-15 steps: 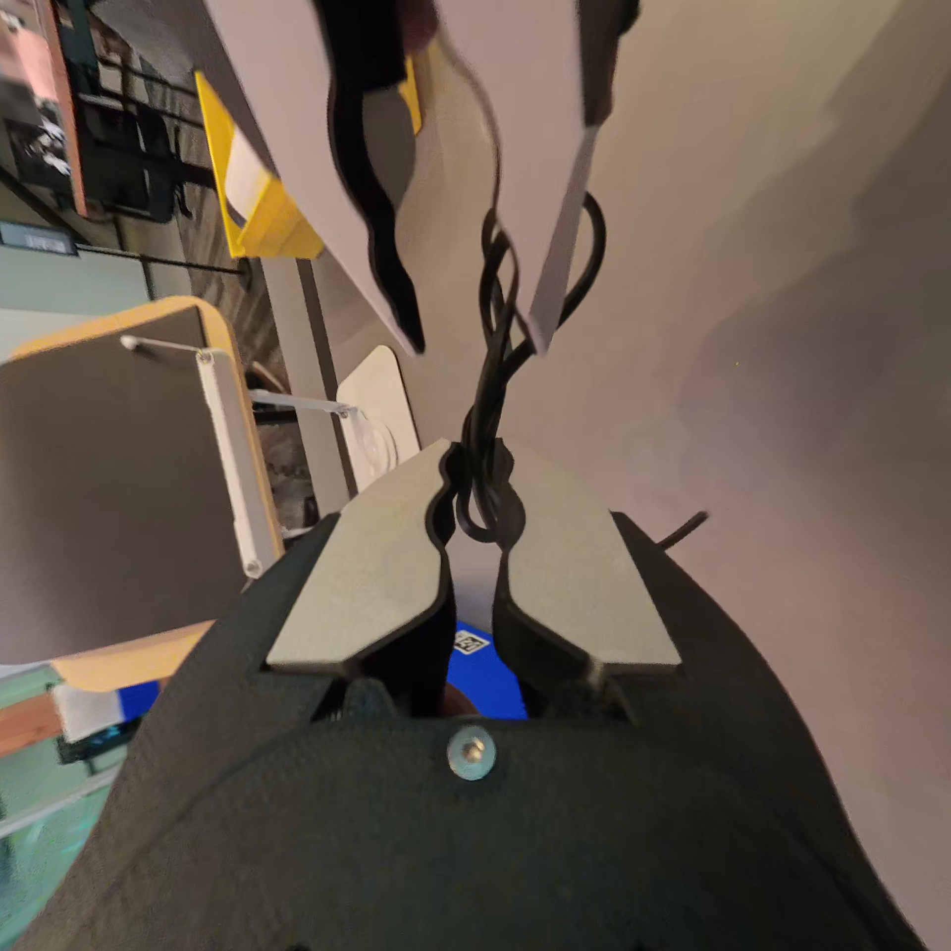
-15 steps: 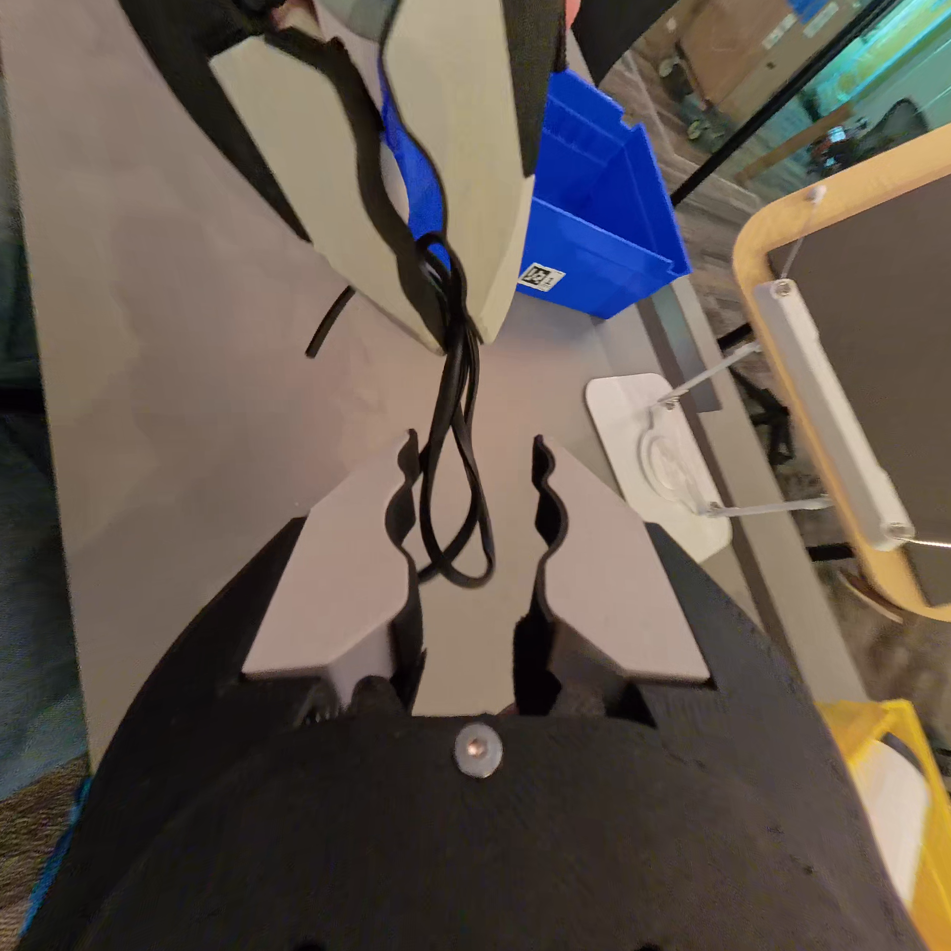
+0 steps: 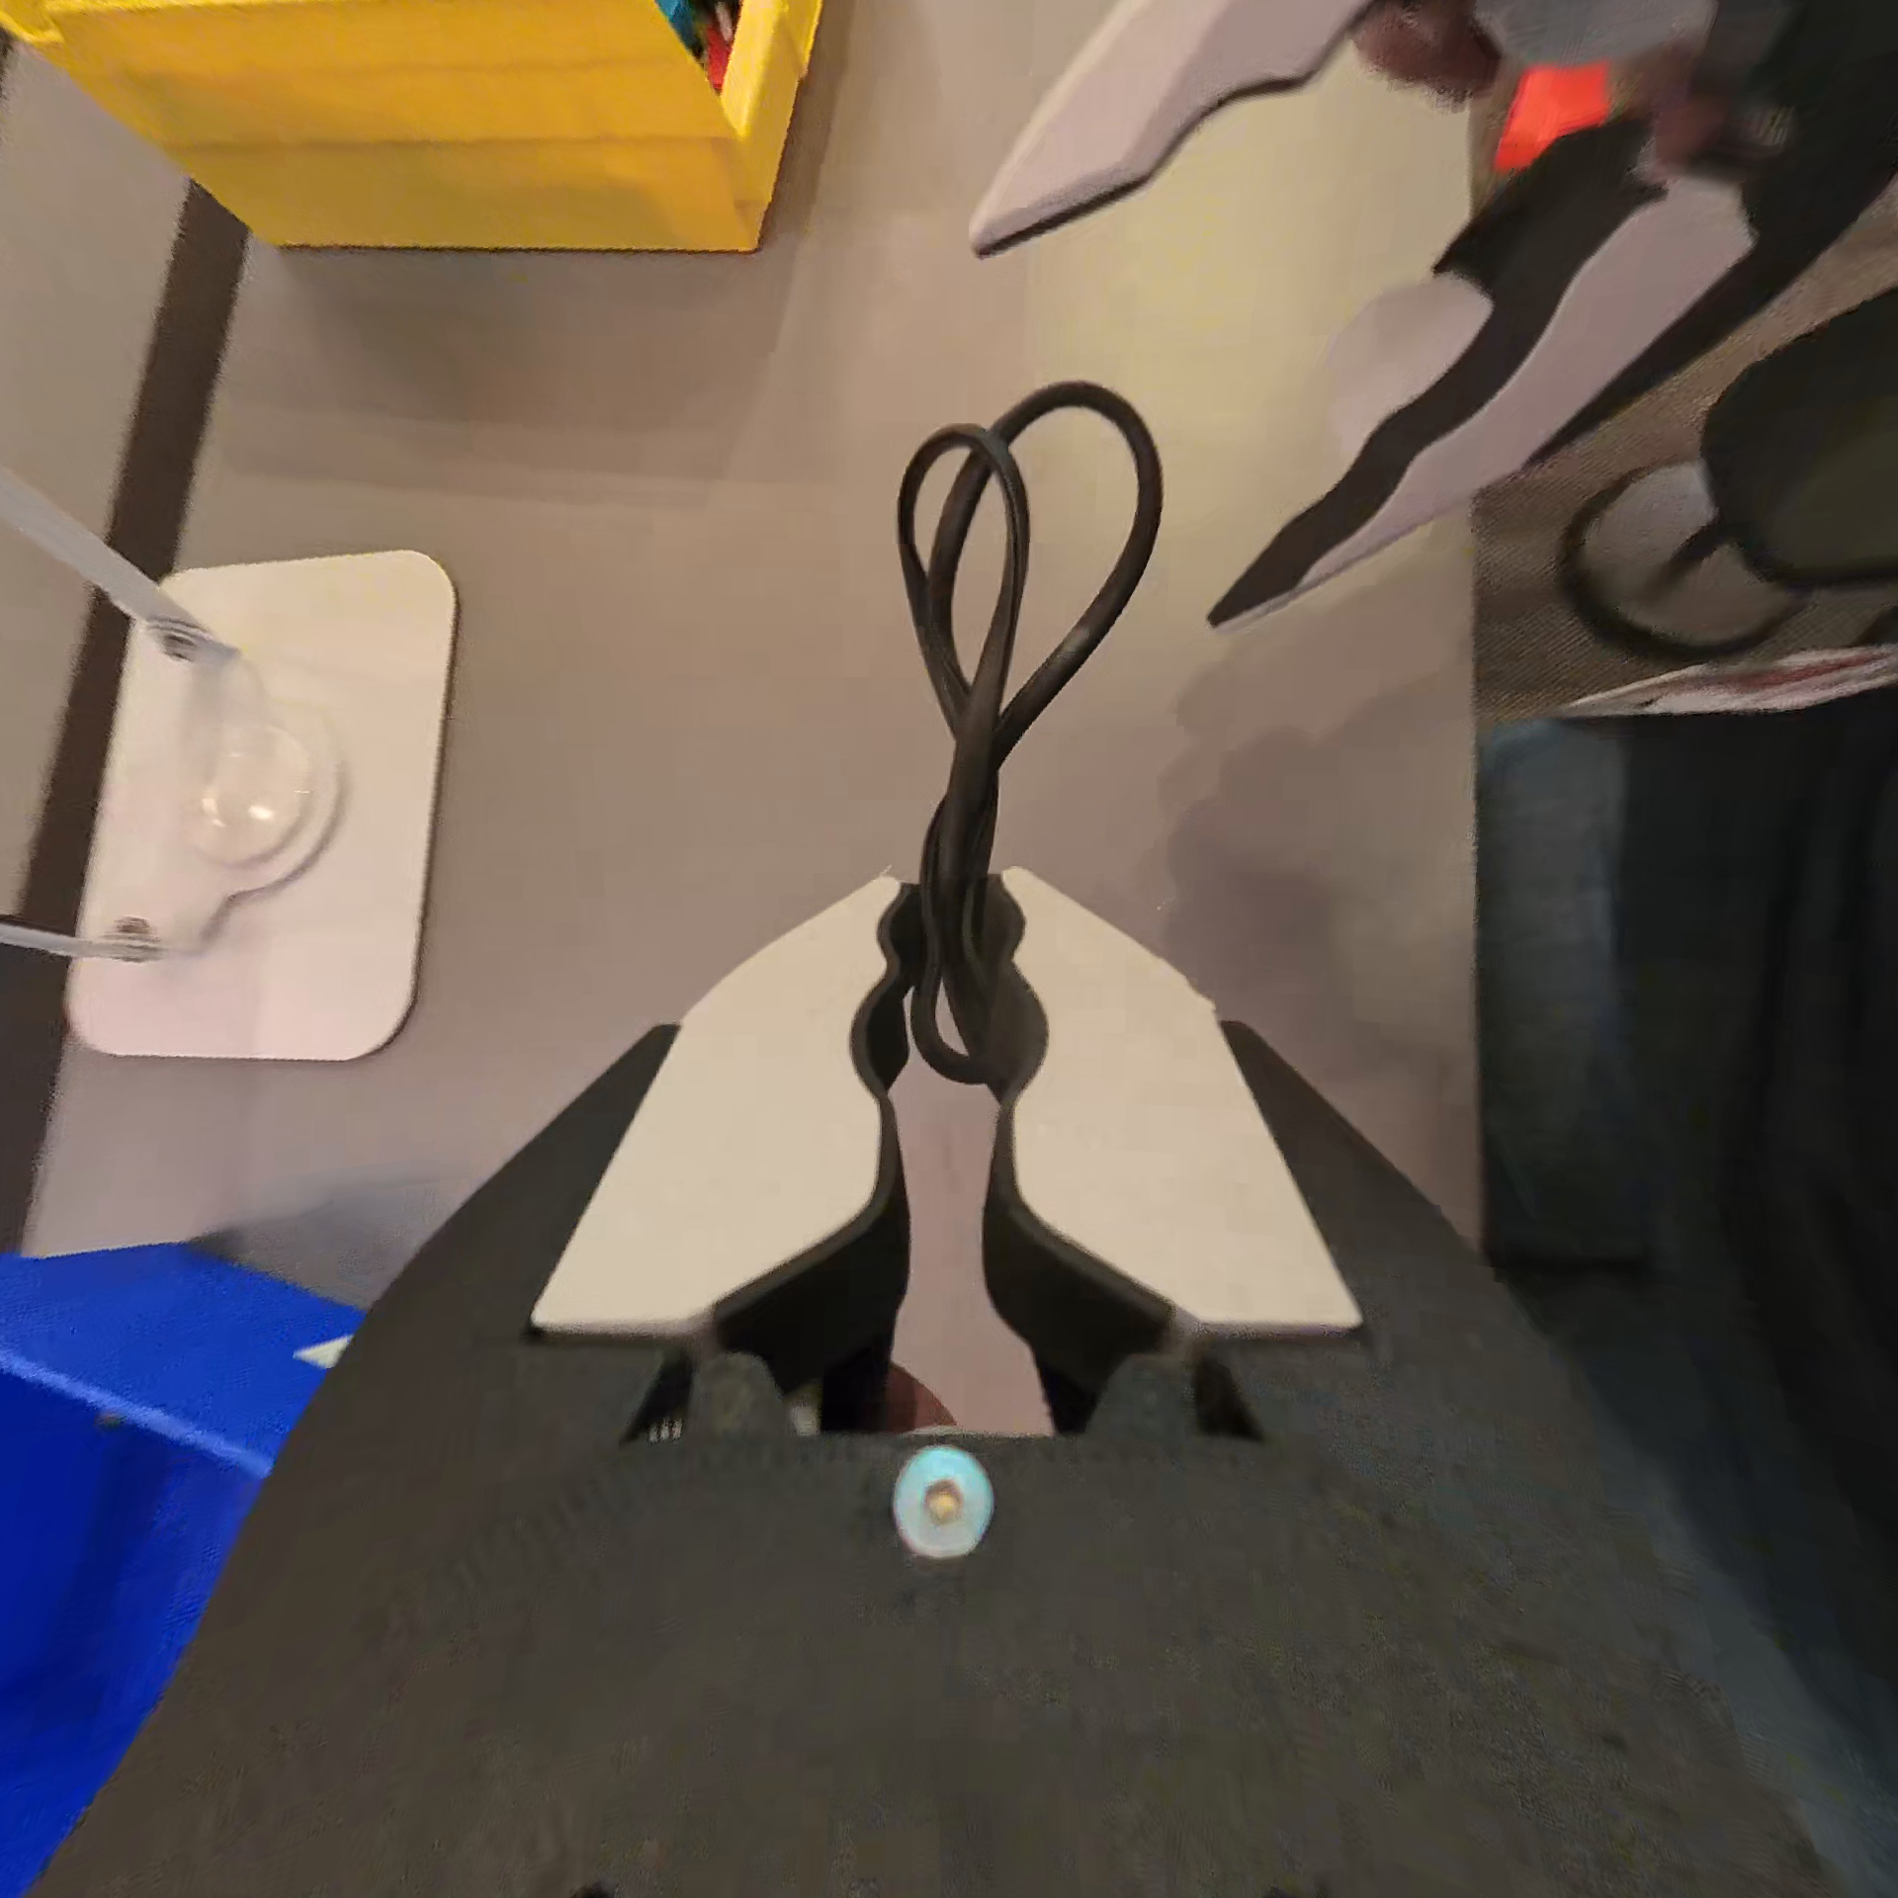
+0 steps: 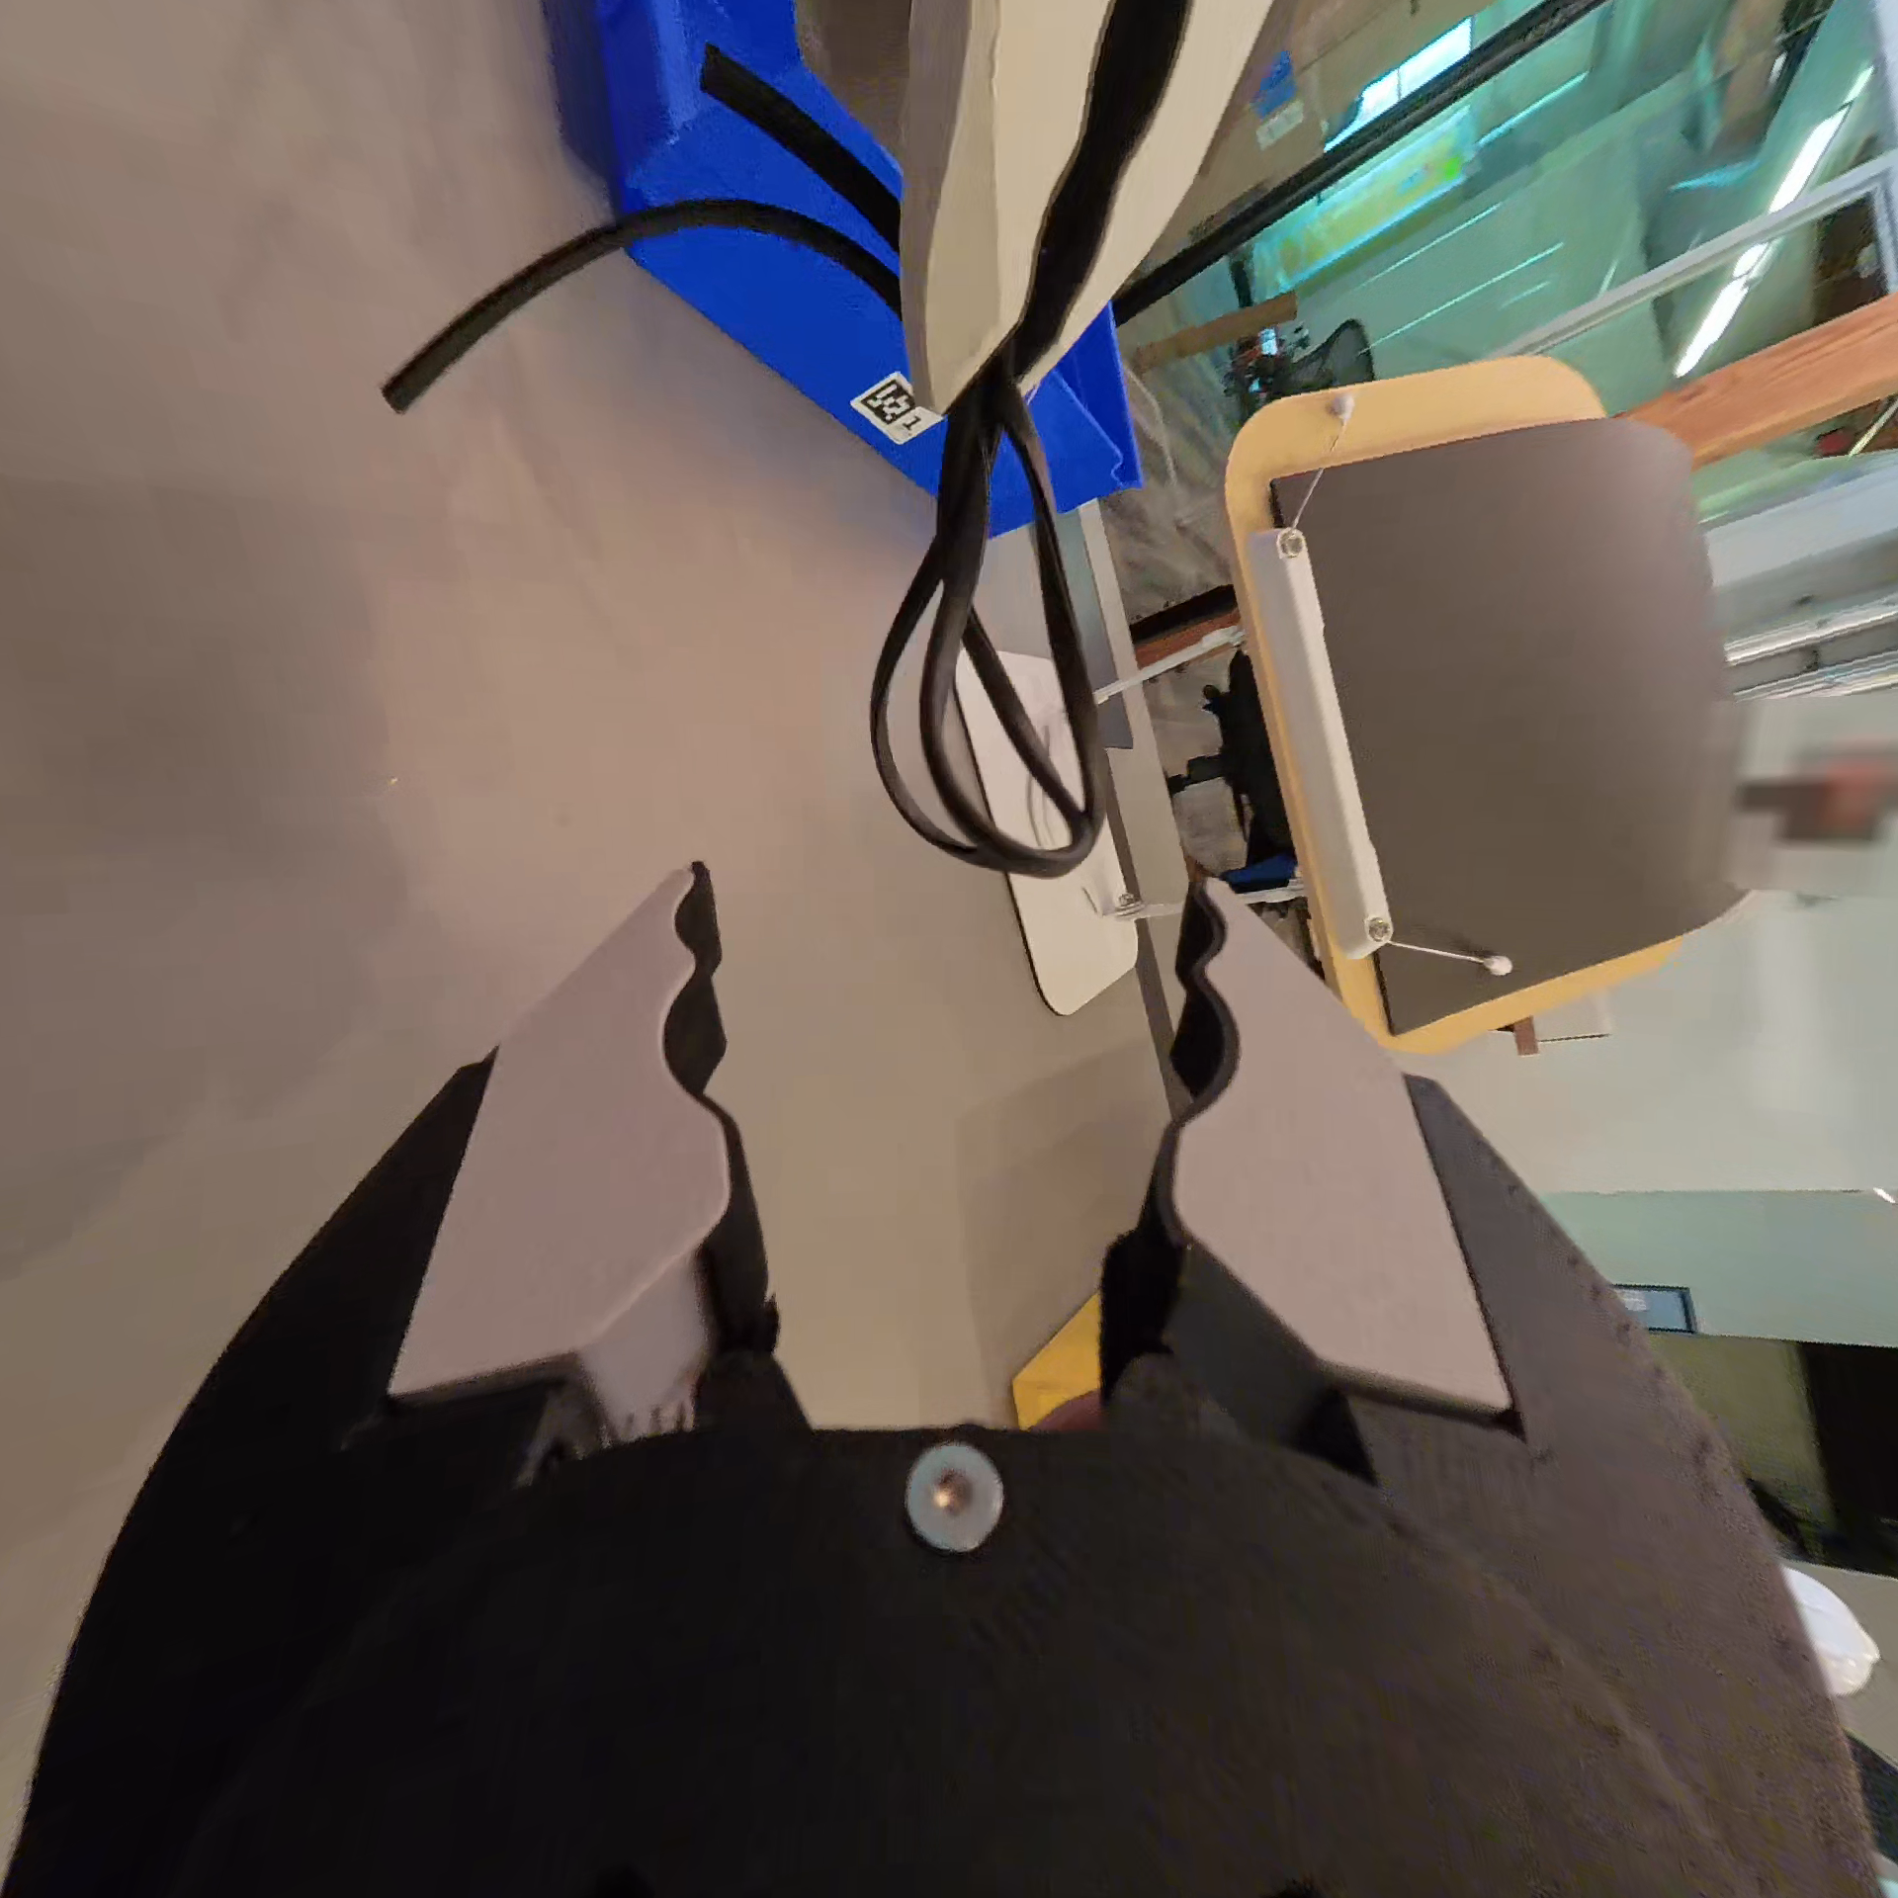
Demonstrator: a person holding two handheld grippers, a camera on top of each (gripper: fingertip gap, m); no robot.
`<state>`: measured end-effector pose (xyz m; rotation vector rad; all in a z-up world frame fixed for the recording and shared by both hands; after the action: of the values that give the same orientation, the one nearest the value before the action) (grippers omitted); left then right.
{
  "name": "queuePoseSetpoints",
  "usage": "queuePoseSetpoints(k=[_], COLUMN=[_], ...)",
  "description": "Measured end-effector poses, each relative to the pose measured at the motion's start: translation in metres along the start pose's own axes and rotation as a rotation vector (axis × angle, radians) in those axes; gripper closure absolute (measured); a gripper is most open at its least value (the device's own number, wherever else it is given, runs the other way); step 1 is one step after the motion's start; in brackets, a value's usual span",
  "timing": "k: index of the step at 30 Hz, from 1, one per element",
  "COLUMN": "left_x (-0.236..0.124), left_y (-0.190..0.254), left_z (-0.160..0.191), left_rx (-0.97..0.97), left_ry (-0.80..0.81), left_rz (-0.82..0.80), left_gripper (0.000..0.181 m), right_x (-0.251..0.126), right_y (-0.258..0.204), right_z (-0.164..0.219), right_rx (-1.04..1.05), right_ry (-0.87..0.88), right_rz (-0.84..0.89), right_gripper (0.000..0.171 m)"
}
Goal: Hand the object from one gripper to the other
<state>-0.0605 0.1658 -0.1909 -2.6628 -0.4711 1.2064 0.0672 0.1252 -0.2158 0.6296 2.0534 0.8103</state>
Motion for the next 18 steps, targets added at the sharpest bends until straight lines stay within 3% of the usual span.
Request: queuePoseSetpoints(k=[8,14,17,18], left_x=[0.007,0.008,0.008,0.008], left_y=[0.007,0.016,0.02,0.021], left_z=[0.006,-0.002,-0.006,-0.006], left_rx=[-0.235,-0.368,-0.41,-0.418], left_ry=[-0.006,0.043,0.073,0.077], left_rz=[0.192,0.312,0.354,0.361], left_gripper=[0.17,0.17,0.17,0.17], right_x=[0.01,0.034,0.041,0.041], right_y=[-0.003,-0.009,-0.005,-0.003], right_z=[-0.01,0.001,0.008,0.007], right_rx=[-0.251,-0.29,-0.248,-0.237], right_ry=[-0.086,-0.153,-0.155,-0.138], right_rz=[0.171,0.201,0.219,0.226], right_gripper=[0.081,0.057,0.064,0.075])
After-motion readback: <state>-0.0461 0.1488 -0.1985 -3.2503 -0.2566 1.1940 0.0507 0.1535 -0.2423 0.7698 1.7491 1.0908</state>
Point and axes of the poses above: each gripper's, where its closed fingertips meet, x out along the fingers, z out of its underside, y = z × x across the jaws, the point moved 4 cm from there along -x, back along the fingers, and after that the axes turned 11 degrees about -z, right-handed, at the moved point
